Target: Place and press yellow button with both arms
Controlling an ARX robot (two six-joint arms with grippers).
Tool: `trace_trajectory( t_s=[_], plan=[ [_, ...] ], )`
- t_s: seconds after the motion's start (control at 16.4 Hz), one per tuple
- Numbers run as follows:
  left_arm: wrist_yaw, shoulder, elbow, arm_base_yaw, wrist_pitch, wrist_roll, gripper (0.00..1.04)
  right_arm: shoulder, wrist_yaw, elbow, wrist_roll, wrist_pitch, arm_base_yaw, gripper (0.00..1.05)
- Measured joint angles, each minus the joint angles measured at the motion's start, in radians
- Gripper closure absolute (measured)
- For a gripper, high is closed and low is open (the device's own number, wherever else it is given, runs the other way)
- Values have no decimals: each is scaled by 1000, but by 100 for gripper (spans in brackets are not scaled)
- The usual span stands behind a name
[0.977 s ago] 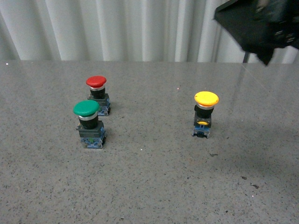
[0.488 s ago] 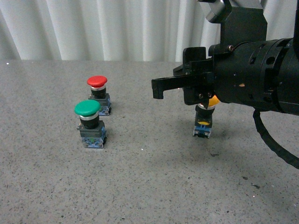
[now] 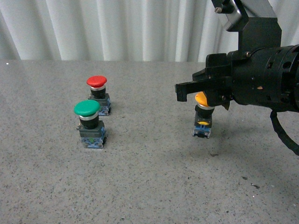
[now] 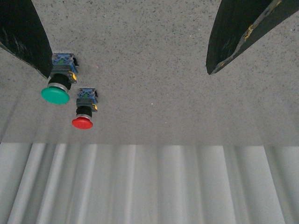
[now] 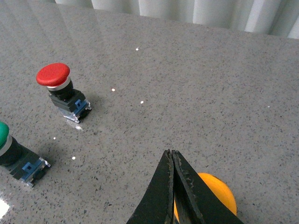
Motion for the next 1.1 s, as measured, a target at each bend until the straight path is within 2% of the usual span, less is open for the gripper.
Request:
trace_trajectory(
  t_s=[1.1],
  plan=[
    [0,0,0,0,0,0,7,40,1,-14,-35,-68,-6,103]
  ],
)
